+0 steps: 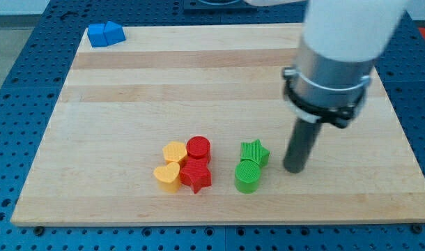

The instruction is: Slide the green star and green circle closer to the red circle

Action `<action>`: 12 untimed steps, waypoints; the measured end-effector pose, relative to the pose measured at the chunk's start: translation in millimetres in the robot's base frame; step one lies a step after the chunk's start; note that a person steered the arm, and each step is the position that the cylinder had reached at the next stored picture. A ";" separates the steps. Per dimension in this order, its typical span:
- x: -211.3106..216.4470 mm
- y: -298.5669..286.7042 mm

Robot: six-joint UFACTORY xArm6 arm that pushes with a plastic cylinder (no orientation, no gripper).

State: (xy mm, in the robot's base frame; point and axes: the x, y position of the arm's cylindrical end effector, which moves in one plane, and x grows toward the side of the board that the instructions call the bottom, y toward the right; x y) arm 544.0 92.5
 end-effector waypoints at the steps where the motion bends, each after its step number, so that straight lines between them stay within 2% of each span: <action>1: 0.0 -39.6; 2: 0.0 -65.1; 3: 0.0 -62.5; 5: 4.4 39.6; 7: 73.9 57.6; 10: 73.9 -53.4; 12: 48.7 -93.8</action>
State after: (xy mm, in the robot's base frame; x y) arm 592.6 -1.4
